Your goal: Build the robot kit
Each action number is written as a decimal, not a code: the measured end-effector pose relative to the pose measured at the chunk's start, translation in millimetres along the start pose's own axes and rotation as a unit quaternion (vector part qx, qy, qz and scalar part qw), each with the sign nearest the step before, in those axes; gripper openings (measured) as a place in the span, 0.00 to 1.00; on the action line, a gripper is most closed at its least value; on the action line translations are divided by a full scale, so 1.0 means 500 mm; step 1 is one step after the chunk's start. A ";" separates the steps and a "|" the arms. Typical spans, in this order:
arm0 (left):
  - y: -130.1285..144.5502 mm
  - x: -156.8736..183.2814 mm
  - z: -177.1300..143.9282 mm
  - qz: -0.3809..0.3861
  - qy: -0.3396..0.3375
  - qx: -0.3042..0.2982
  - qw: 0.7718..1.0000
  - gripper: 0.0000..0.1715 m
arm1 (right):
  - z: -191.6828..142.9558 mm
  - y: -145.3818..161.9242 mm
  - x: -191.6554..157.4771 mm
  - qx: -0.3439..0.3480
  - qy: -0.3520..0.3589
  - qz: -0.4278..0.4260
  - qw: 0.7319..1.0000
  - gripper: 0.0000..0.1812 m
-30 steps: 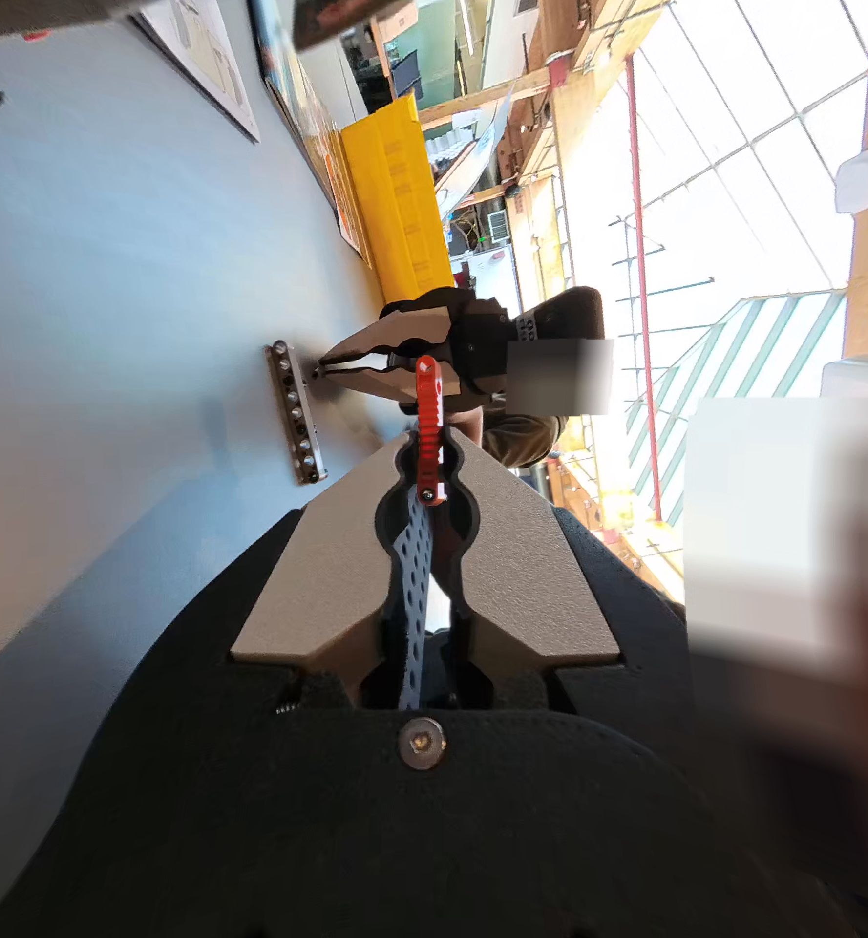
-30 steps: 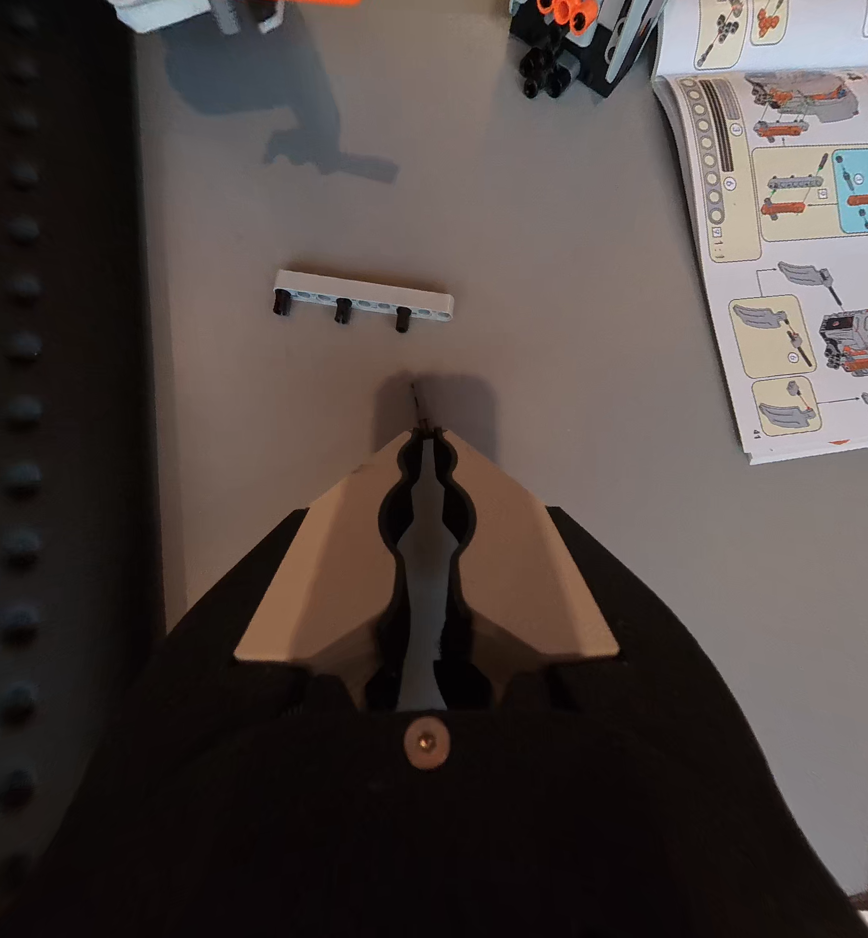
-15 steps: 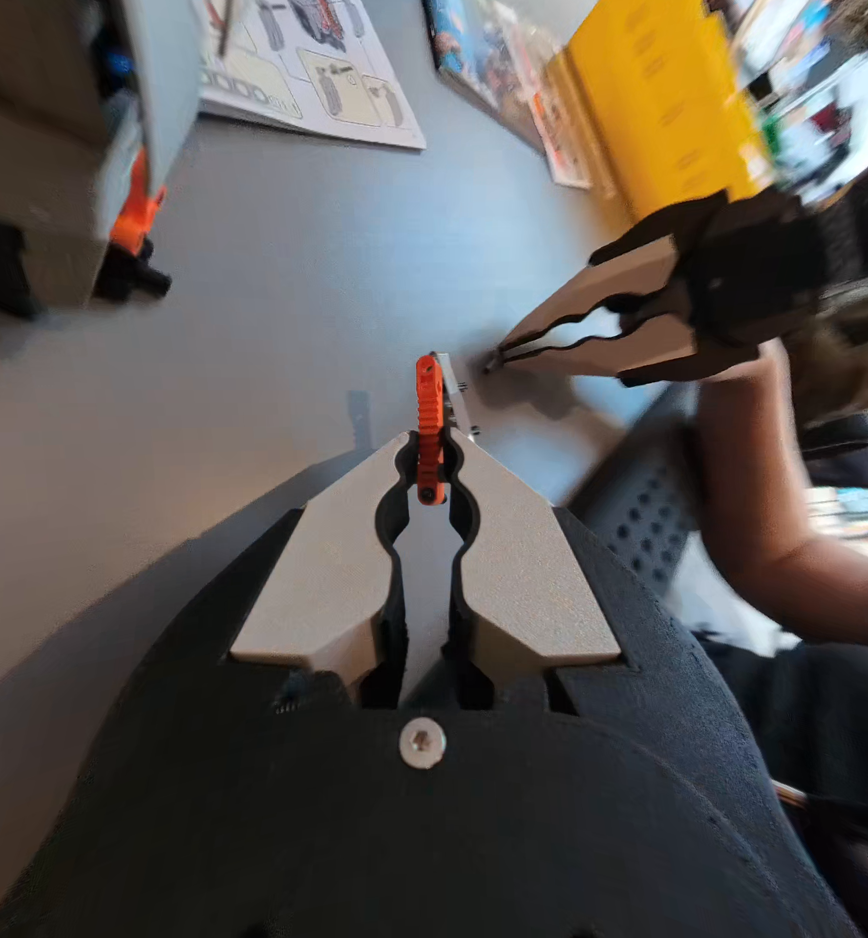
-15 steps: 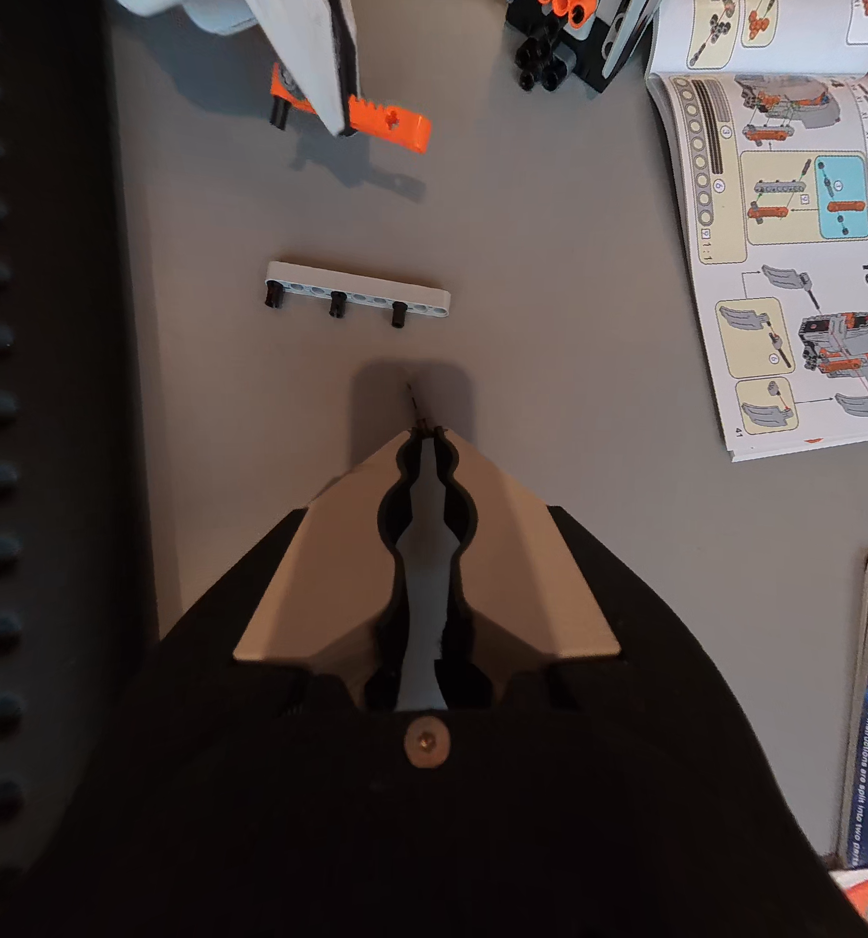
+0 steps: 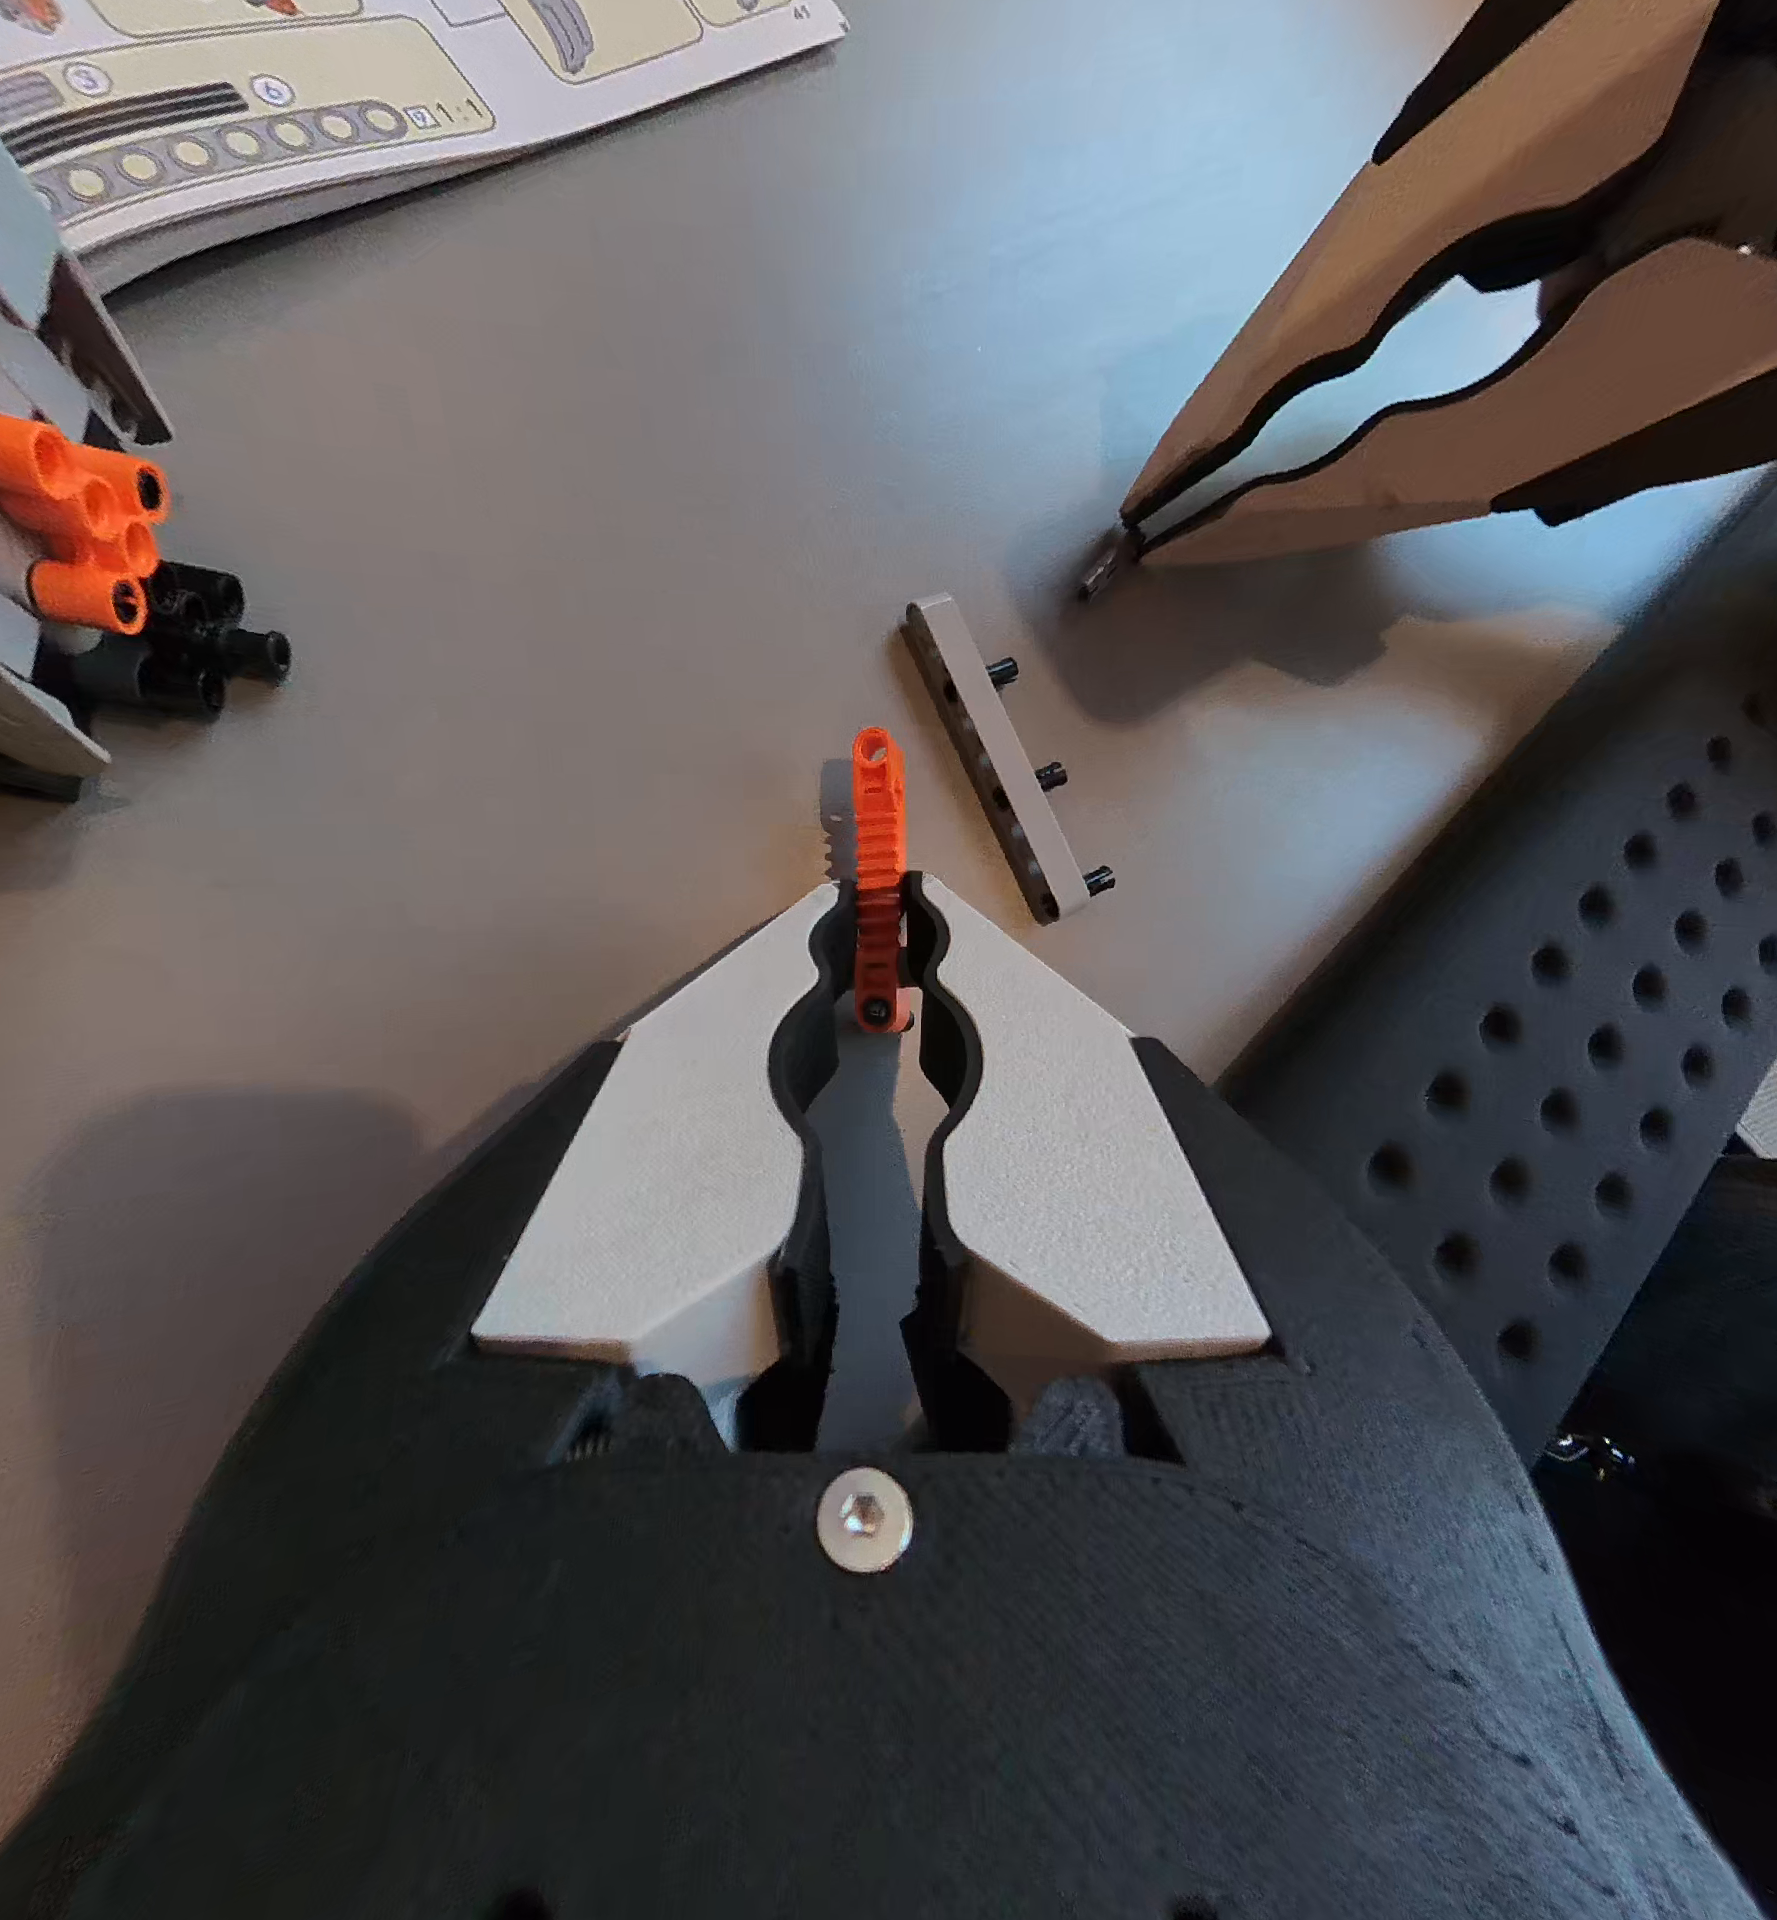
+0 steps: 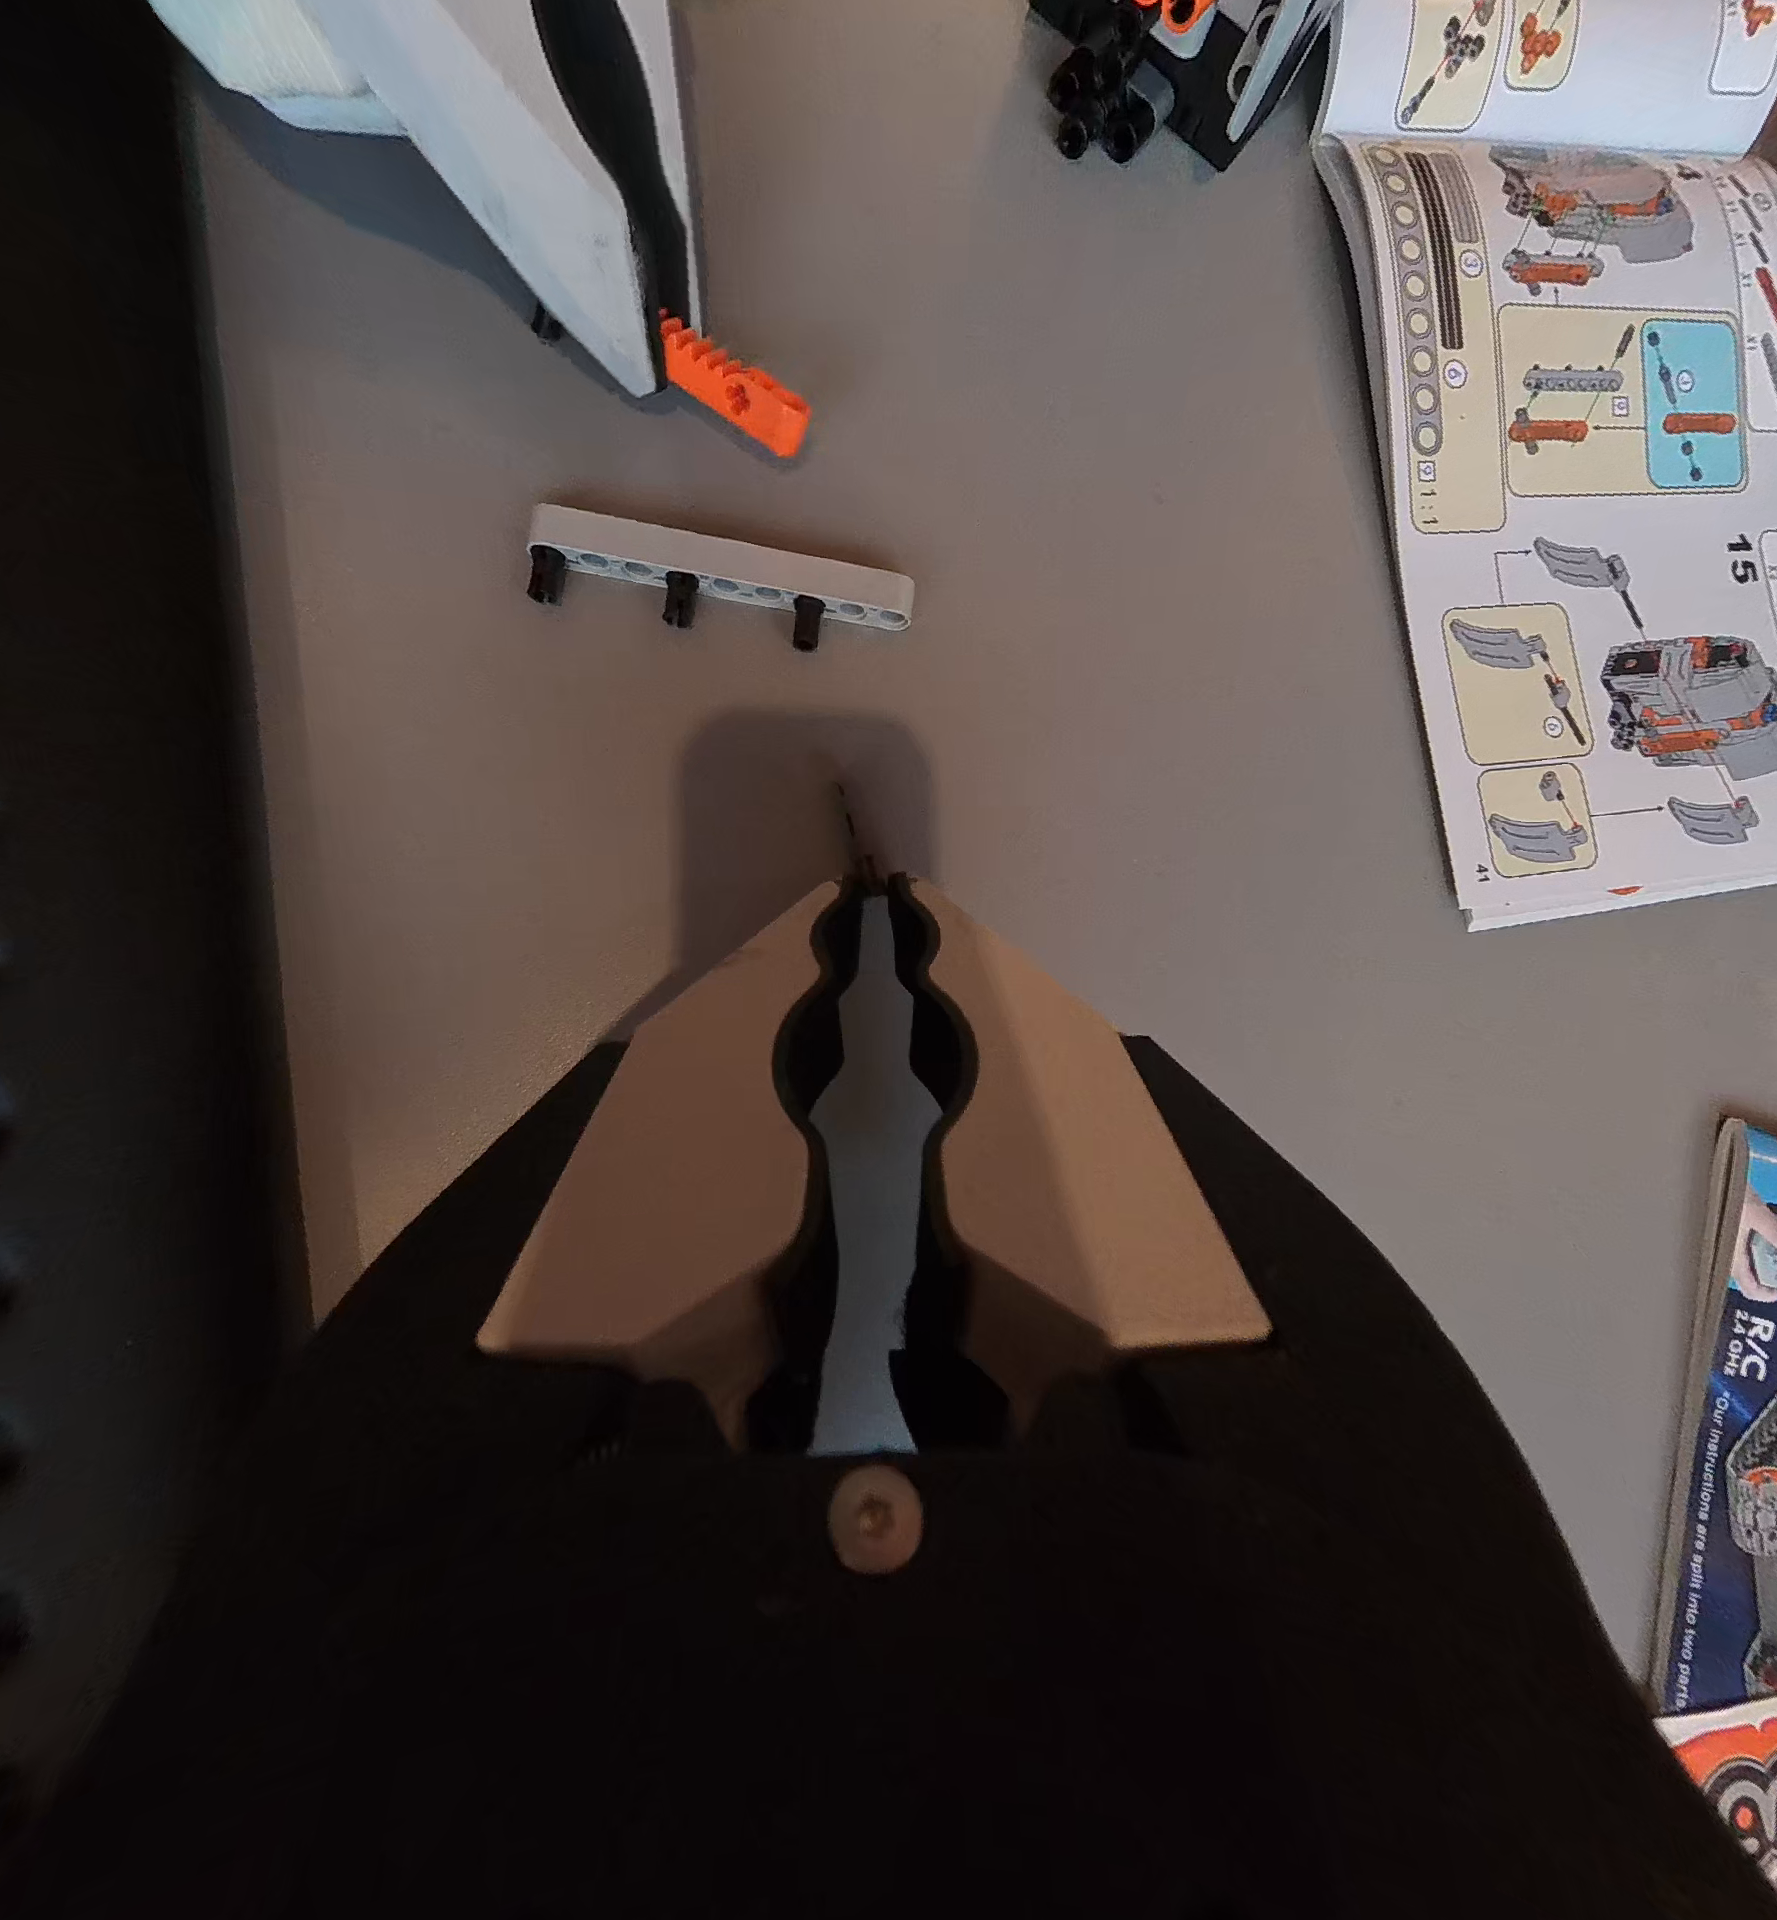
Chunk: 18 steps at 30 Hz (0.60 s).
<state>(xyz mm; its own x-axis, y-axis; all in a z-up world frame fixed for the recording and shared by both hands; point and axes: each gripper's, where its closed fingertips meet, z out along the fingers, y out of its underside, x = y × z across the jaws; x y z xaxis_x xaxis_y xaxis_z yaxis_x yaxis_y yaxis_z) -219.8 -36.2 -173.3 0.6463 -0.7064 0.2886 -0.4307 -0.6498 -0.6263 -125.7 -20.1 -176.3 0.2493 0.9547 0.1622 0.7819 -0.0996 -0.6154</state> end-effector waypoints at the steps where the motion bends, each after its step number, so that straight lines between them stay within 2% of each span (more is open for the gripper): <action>1: 0.001 0.002 0.000 -0.004 0.006 -0.002 1.000 0.04 | 0.000 0.000 0.001 0.000 0.001 0.001 1.000 0.03; 4: -0.005 0.019 -0.004 -0.040 0.057 -0.001 0.998 0.04 | -0.006 -0.011 0.011 0.012 0.027 -0.021 0.999 0.13; 6: -0.018 0.057 -0.018 -0.085 0.140 0.004 0.986 0.04 | -0.020 -0.061 -0.005 0.074 0.028 -0.058 0.995 0.13; 8: -0.031 0.093 -0.038 -0.131 0.227 0.001 0.965 0.04 | -0.040 -0.123 -0.050 0.152 0.014 -0.114 0.982 0.14; 10: -0.030 0.120 -0.056 -0.143 0.285 -0.019 0.948 0.04 | -0.052 -0.161 -0.090 0.198 0.011 -0.168 0.966 0.14; 12: -0.022 0.135 -0.065 -0.137 0.310 -0.040 0.940 0.04 | -0.048 -0.171 -0.106 0.202 0.019 -0.196 0.960 0.14; 16: -0.018 0.150 -0.070 -0.120 0.324 -0.046 0.937 0.04 | -0.026 -0.158 -0.129 0.177 -0.017 -0.198 0.964 0.14; 17: -0.014 0.148 -0.065 -0.113 0.316 -0.050 0.941 0.04 | -0.021 -0.153 -0.129 0.168 -0.018 -0.197 0.966 0.12; 18: -0.009 0.148 -0.061 -0.105 0.313 -0.053 0.943 0.04 | -0.018 -0.147 -0.128 0.159 -0.019 -0.199 0.967 0.06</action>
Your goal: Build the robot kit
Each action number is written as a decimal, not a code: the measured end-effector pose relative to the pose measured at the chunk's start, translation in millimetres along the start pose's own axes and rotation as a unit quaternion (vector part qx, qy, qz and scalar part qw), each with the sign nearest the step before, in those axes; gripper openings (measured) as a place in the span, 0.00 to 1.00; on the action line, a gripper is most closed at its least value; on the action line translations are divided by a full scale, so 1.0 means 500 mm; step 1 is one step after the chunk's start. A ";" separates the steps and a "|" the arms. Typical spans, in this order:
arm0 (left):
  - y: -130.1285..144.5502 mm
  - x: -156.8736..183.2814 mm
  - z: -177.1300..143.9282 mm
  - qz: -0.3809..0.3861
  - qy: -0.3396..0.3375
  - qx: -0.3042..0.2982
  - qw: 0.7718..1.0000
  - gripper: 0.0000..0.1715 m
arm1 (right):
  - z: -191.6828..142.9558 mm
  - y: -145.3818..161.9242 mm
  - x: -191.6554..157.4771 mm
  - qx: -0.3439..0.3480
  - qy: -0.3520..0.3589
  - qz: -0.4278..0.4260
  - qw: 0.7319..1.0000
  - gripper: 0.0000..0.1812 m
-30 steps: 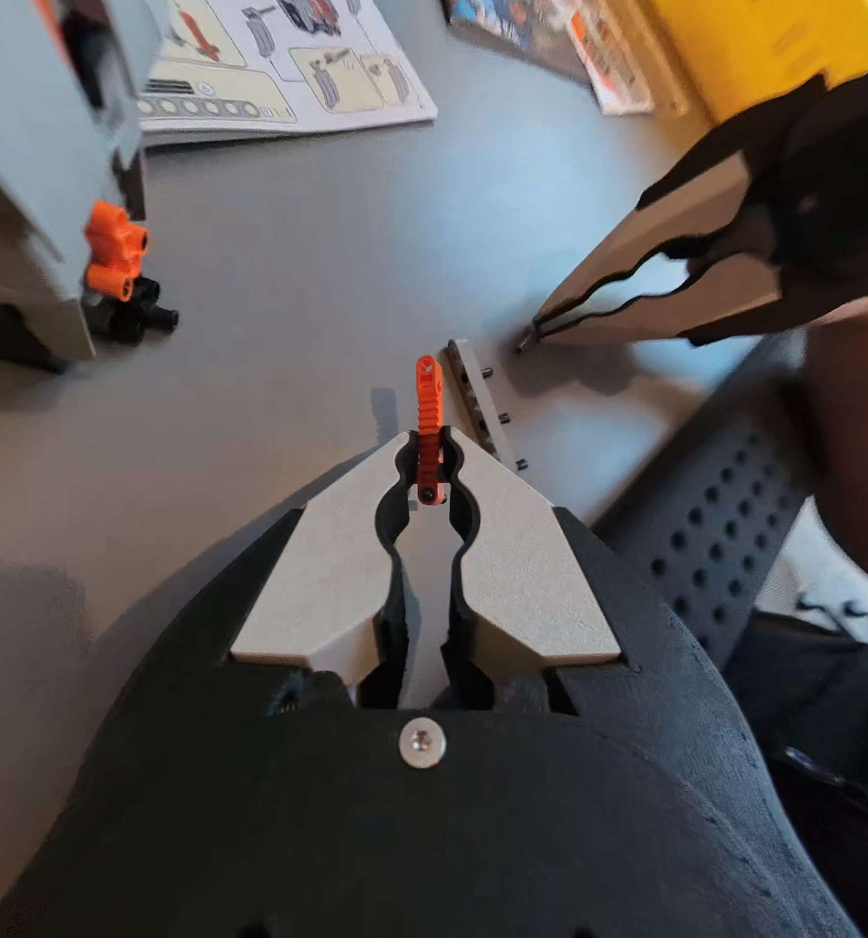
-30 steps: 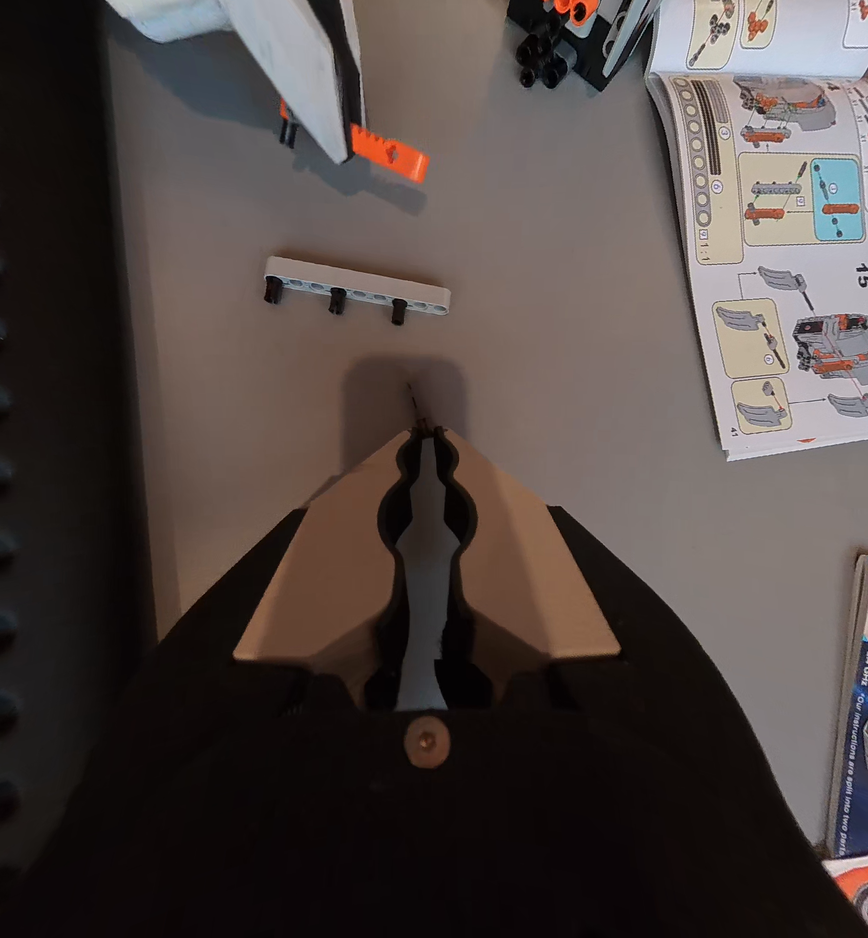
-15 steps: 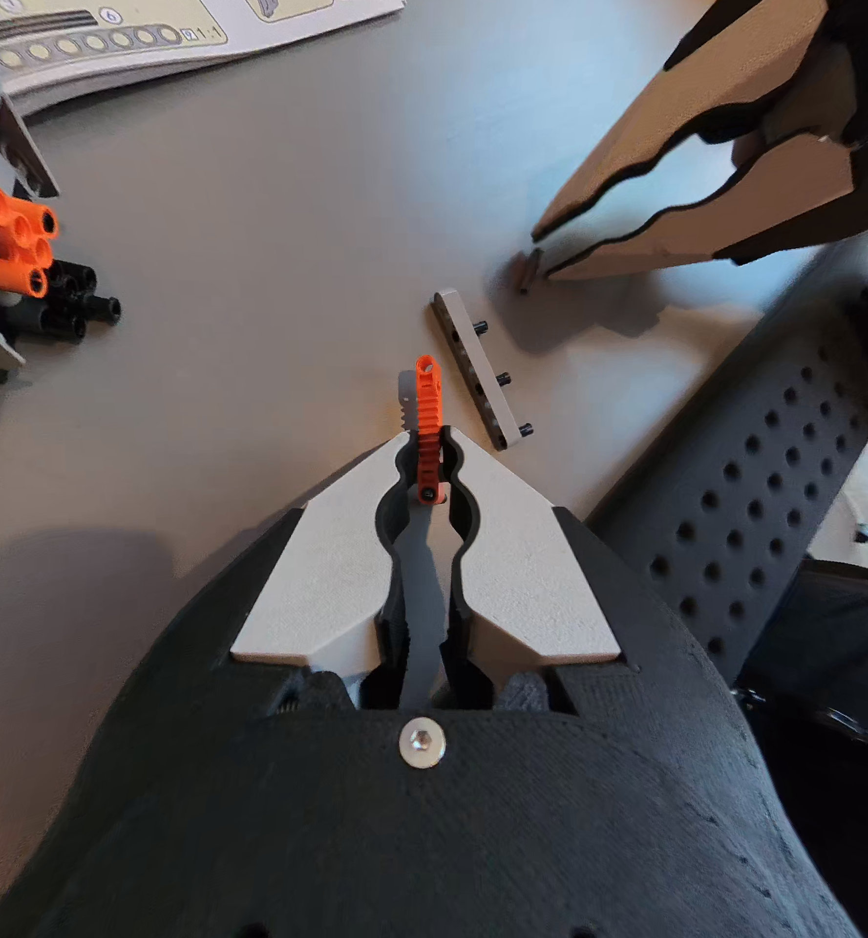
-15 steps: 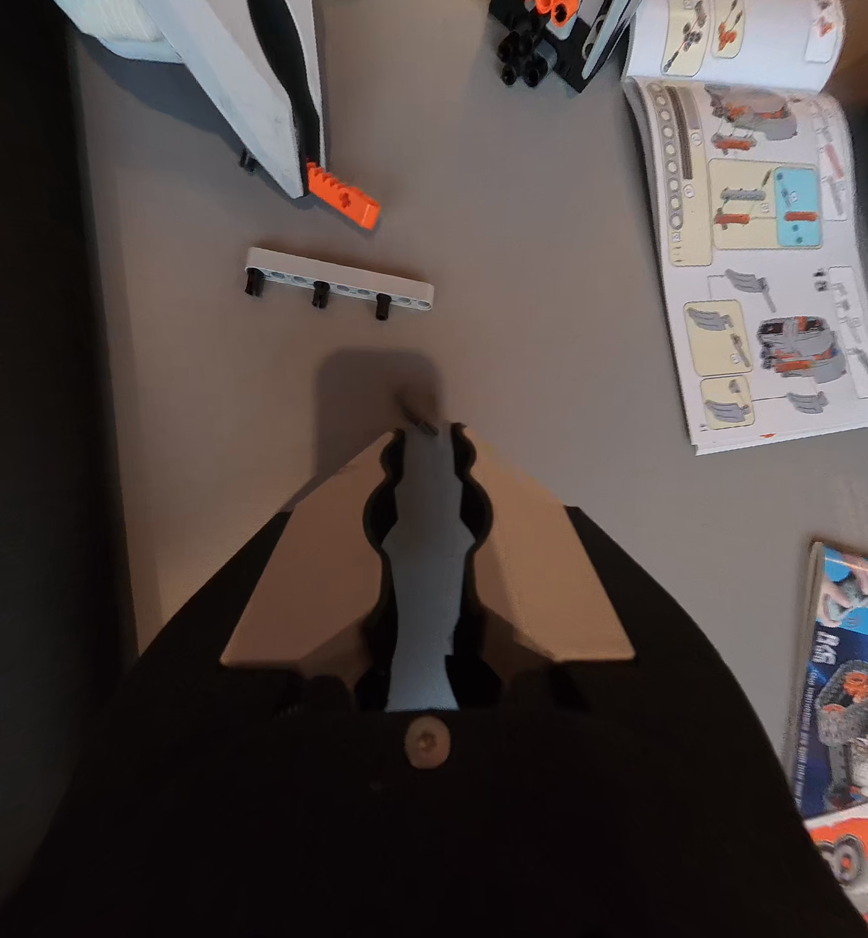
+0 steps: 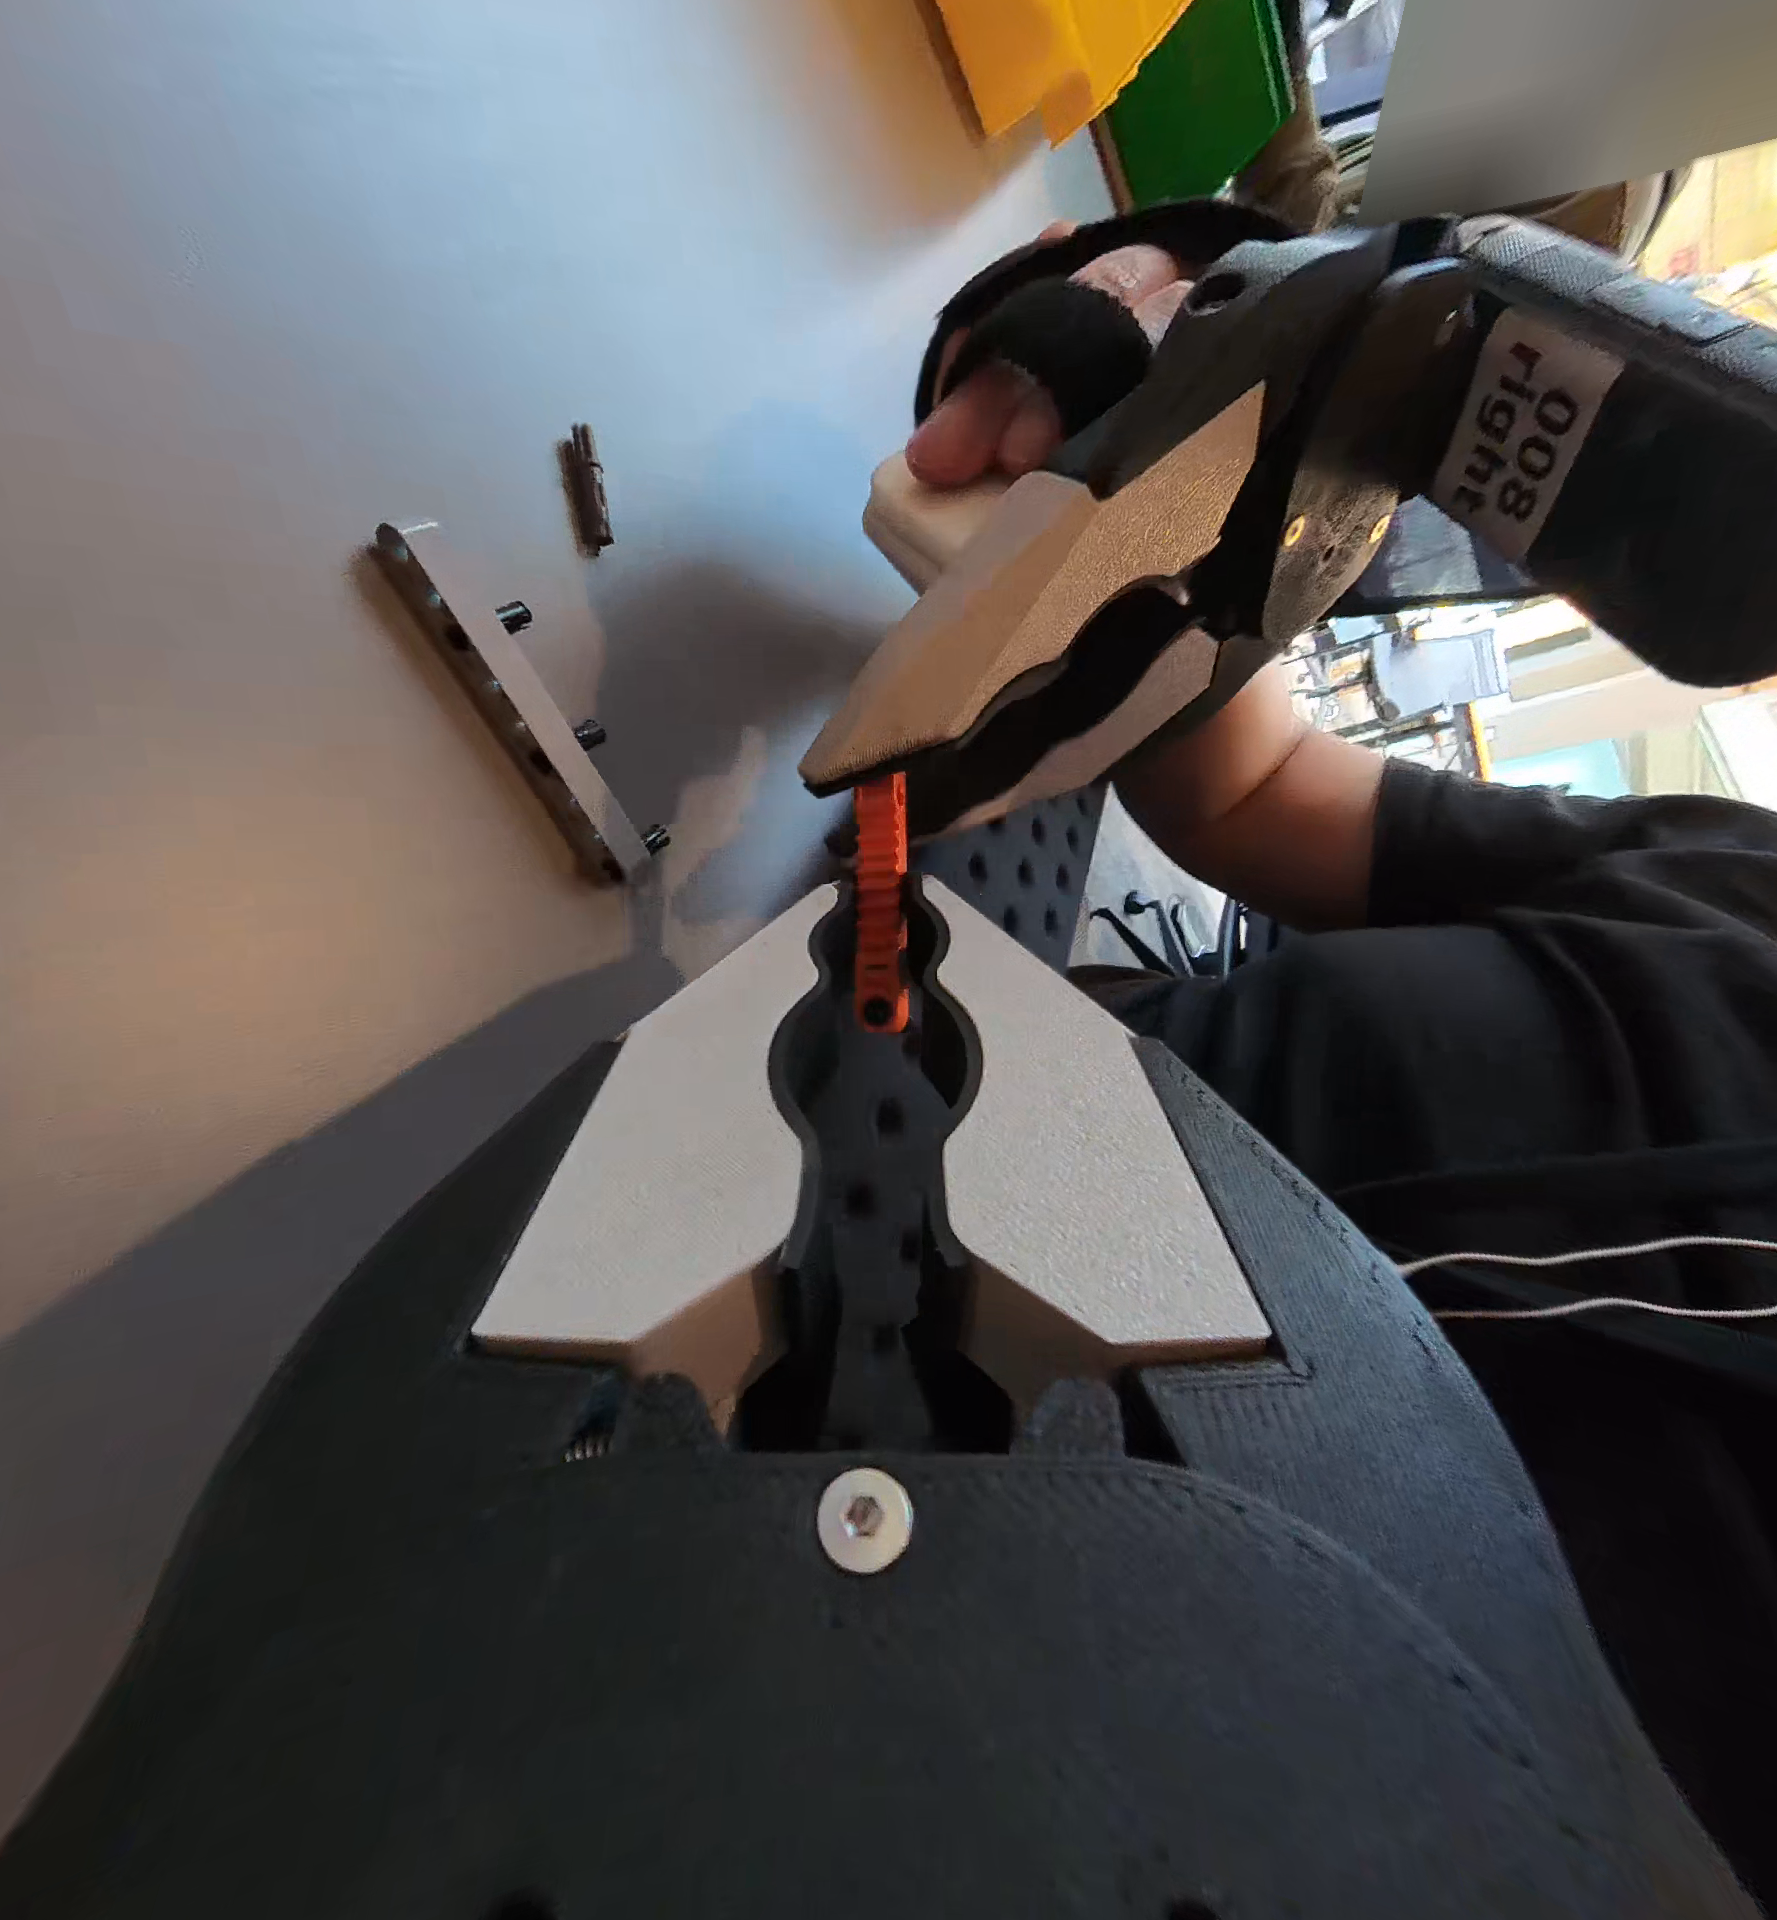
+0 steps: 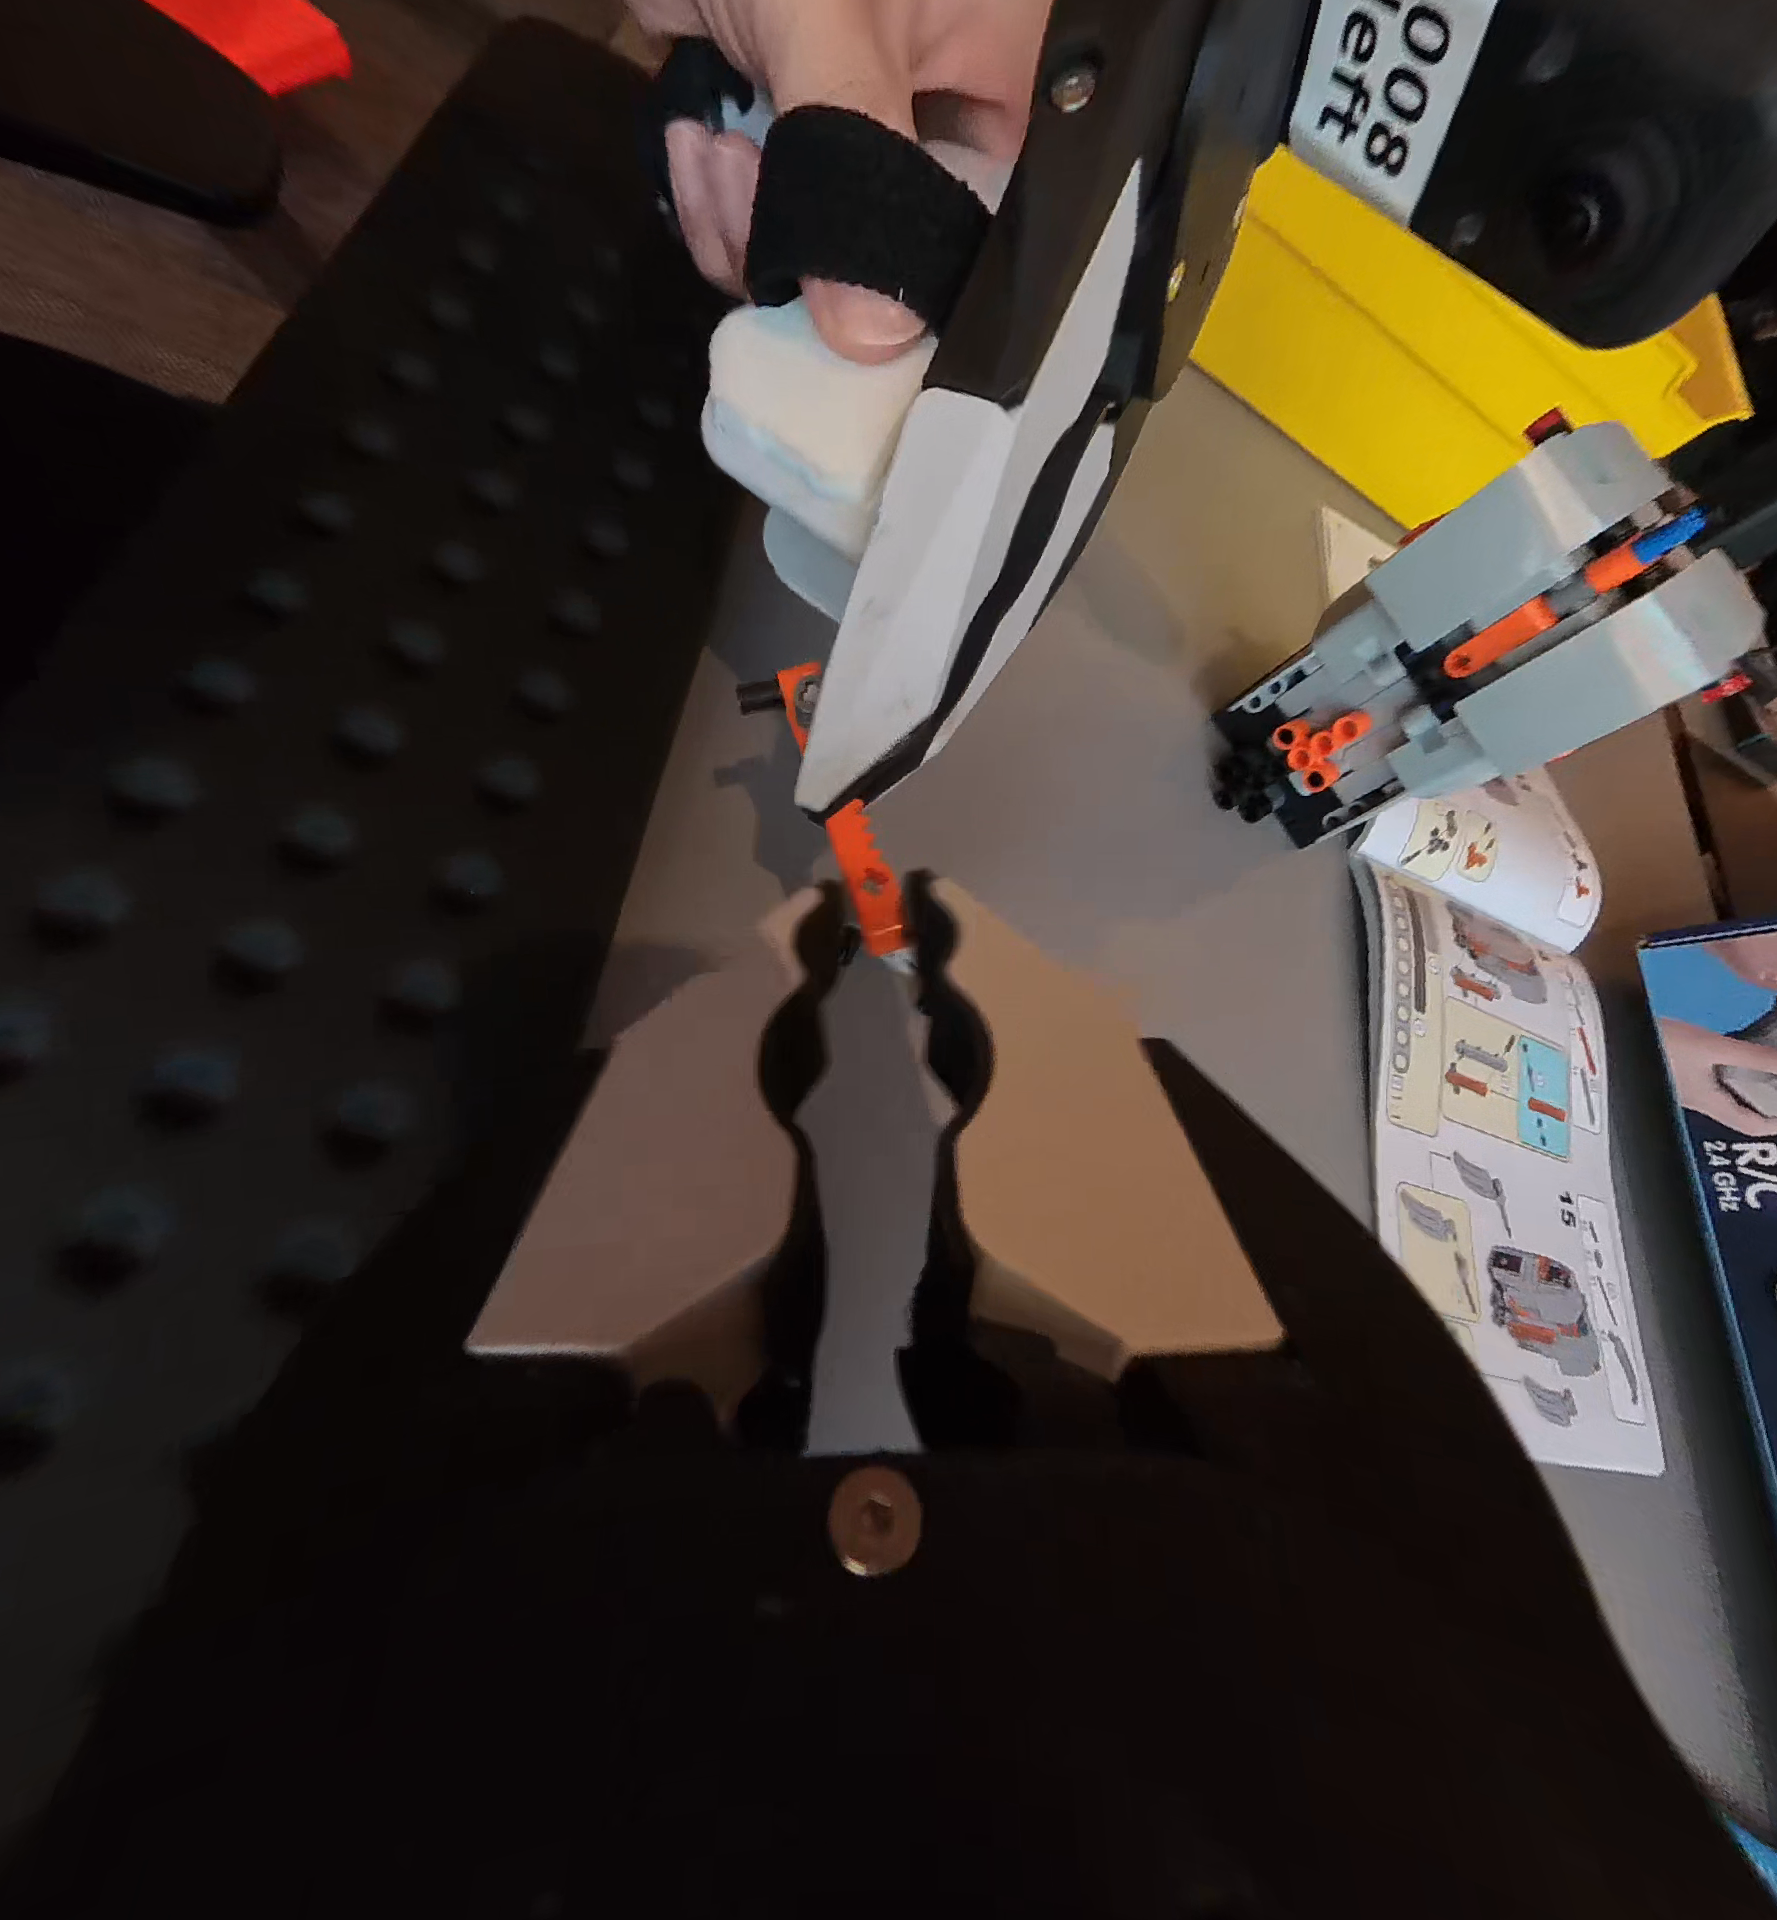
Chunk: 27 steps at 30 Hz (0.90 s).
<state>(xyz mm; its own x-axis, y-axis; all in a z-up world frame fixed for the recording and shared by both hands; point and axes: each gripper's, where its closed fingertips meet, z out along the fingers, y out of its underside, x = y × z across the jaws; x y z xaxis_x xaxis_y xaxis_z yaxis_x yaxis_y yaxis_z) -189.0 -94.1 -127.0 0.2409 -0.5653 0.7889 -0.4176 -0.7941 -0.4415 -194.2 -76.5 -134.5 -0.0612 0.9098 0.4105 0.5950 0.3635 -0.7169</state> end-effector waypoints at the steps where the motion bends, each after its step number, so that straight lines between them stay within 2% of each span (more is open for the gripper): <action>1: 0.003 0.000 0.004 0.006 0.000 -0.003 1.000 0.04 | 0.001 0.005 -0.008 -0.007 -0.013 -0.001 1.000 0.04; 4: -0.011 0.007 0.003 0.021 0.016 0.024 0.999 0.07 | 0.000 0.006 -0.015 -0.009 -0.026 0.008 1.000 0.04; 6: -0.029 0.018 -0.017 0.034 0.033 0.058 0.997 0.22 | -0.004 0.007 -0.010 -0.008 -0.025 0.016 1.000 0.04; 8: -0.042 0.022 -0.049 0.096 0.010 0.095 0.991 0.28 | -0.012 0.013 -0.001 -0.011 -0.017 0.024 1.000 0.04; 10: -0.040 0.023 -0.073 0.194 -0.050 0.109 0.974 0.32 | -0.021 0.013 0.008 -0.005 -0.012 0.033 0.999 0.04; 12: -0.025 0.023 -0.079 0.307 -0.131 0.095 0.938 0.34 | -0.030 0.008 0.014 0.005 -0.011 0.045 0.999 0.04; 14: -0.020 0.020 -0.075 0.400 -0.219 0.085 0.886 0.33 | -0.035 0.003 0.017 0.012 -0.010 0.049 0.999 0.04; 16: -0.024 0.019 -0.072 0.469 -0.290 0.085 0.830 0.23 | -0.036 0.002 0.016 0.011 -0.011 0.048 0.999 0.04; 17: -0.021 0.023 -0.065 0.493 -0.302 0.079 0.812 0.19 | -0.035 0.003 0.013 0.009 -0.012 0.046 0.999 0.04; 18: -0.017 0.026 -0.056 0.506 -0.304 0.070 0.804 0.19 | -0.034 0.004 0.012 0.007 -0.013 0.044 0.999 0.04; 22: -0.014 0.019 -0.042 0.514 -0.303 0.046 0.801 0.19 | -0.030 0.007 0.007 0.003 -0.017 0.040 0.999 0.04; 27: -0.008 0.014 -0.031 0.527 -0.301 0.019 0.794 0.15 | -0.032 0.005 0.005 0.005 -0.019 0.037 0.999 0.04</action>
<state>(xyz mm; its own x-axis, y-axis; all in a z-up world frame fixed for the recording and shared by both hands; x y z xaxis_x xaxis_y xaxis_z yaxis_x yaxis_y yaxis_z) -199.3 -91.3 -113.1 0.1558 -0.9157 -0.3703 -0.6411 0.1915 -0.7432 -180.0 -76.4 -126.2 -0.0470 0.9414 0.3341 0.5913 0.2958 -0.7502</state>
